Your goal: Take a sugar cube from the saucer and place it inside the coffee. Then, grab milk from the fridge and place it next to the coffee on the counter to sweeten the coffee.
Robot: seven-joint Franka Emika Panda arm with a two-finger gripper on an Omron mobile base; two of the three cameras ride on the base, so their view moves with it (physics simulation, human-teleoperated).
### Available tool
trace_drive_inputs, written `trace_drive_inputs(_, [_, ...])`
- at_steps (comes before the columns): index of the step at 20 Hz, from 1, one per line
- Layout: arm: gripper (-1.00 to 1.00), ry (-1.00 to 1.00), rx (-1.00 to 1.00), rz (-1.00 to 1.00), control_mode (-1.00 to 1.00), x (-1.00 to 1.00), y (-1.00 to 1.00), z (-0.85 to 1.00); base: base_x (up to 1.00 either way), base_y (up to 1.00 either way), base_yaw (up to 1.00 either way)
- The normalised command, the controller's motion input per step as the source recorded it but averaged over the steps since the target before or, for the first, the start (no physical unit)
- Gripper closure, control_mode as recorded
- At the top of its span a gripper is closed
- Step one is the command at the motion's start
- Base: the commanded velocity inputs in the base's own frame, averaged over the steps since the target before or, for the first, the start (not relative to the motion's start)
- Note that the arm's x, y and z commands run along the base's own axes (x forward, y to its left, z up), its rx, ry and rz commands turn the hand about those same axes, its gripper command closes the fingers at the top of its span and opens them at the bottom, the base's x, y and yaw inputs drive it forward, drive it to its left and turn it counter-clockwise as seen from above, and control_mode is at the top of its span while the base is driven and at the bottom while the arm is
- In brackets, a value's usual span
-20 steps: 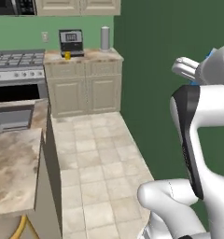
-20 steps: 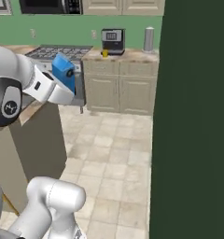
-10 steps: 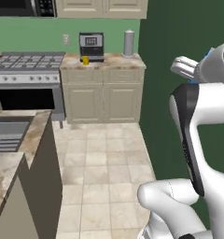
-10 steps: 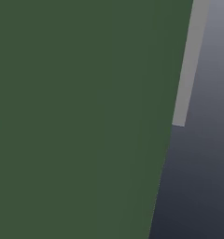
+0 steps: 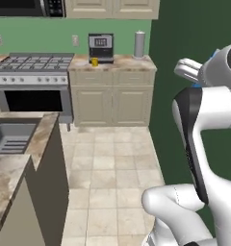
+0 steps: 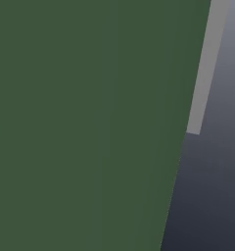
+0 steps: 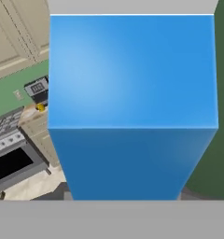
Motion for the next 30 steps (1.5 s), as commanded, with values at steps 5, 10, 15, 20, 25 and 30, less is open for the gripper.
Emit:
trace_drive_inputs(5, [1.0,0.0,0.0,0.0,1.0,0.0,0.0,0.0,1.0,0.04,0.11])
trace_drive_inputs(10, [1.0,0.0,0.0,0.0,1.0,0.0,0.0,0.0,1.0,0.0,0.01])
trace_drive_inputs(15, [1.0,0.0,0.0,0.0,1.0,0.0,0.0,0.0,1.0,0.05,-0.09])
trace_drive_inputs(20, [1.0,0.0,0.0,0.0,1.0,0.0,0.0,0.0,1.0,0.11,-0.12])
trace_drive_inputs(25, [1.0,0.0,0.0,0.0,1.0,0.0,0.0,0.0,1.0,0.18,-0.1])
trace_drive_inputs(30, [1.0,0.0,0.0,0.0,1.0,0.0,0.0,0.0,1.0,0.19,-0.08])
